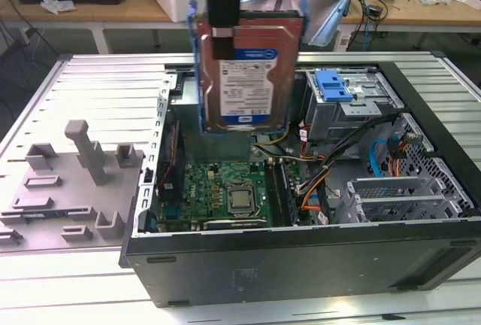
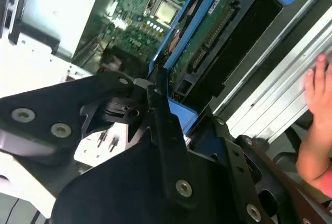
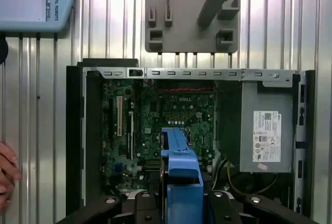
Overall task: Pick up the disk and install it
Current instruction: 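Pick up the disk, then insert the disk into the insertion slot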
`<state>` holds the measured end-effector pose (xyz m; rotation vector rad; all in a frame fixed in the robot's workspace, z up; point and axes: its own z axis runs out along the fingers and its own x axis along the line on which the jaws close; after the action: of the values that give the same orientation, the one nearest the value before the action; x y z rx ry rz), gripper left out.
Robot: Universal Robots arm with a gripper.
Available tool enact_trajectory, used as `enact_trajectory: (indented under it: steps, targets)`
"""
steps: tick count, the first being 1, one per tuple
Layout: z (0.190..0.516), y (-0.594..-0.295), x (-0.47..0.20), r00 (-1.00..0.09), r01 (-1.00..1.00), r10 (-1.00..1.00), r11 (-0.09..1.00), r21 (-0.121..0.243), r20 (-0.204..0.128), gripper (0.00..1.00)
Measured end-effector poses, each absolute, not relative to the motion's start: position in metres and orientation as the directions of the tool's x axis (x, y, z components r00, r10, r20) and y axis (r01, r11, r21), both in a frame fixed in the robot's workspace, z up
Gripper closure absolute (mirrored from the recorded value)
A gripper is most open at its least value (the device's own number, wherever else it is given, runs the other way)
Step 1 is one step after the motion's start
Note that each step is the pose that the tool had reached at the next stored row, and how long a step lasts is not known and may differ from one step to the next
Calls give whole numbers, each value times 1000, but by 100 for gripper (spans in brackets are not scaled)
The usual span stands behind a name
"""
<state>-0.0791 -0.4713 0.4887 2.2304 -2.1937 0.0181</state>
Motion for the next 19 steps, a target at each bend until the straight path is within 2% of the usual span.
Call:
enact_trajectory:
  steps: [2, 11, 19]
  targets:
    - [490, -483, -57, 17, -1000, -1000, -16, 2, 18, 63]
    - [491, -506, -40, 17, -1000, -1000, -16, 2, 17, 63]
    - [491, -507, -38, 16, -1000, -1000, -16, 2, 17, 63]
